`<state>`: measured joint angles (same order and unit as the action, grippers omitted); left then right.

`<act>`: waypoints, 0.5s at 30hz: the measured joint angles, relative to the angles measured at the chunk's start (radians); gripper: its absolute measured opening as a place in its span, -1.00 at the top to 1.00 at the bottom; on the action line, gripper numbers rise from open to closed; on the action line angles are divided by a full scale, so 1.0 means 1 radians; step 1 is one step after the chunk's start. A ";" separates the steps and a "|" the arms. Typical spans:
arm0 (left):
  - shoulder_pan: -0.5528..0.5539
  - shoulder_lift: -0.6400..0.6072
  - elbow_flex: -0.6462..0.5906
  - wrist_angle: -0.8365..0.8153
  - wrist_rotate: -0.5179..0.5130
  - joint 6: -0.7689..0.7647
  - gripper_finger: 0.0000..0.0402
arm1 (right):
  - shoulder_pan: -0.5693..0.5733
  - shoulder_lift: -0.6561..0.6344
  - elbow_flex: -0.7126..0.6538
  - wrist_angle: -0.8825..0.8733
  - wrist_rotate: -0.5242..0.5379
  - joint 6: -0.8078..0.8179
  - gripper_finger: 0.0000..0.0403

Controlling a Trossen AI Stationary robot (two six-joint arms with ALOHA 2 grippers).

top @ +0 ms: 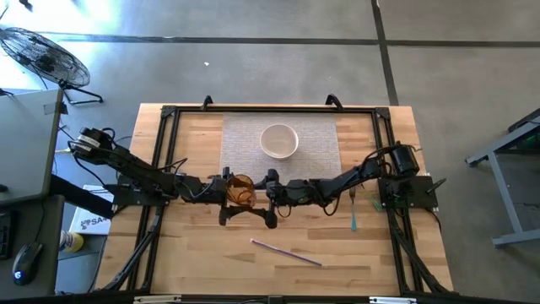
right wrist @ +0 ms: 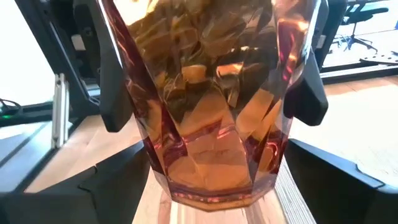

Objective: Pick & Place Utensil
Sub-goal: Put the brown cup on the gray mat to the top right of the white bowl

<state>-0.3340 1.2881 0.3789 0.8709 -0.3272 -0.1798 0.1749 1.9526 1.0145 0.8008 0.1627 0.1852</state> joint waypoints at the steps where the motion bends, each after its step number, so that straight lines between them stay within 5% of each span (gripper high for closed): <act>1: 0.000 0.000 0.000 0.001 0.000 0.000 -0.78 | 0.000 0.000 0.000 0.006 -0.005 0.007 -0.79; 15: 0.000 0.078 0.062 -0.006 0.017 0.016 -0.78 | -0.007 0.000 -0.002 0.008 -0.031 0.038 -0.78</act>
<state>-0.3340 1.3658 0.4406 0.8648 -0.3104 -0.1638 0.1680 1.9526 1.0126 0.8086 0.1315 0.2234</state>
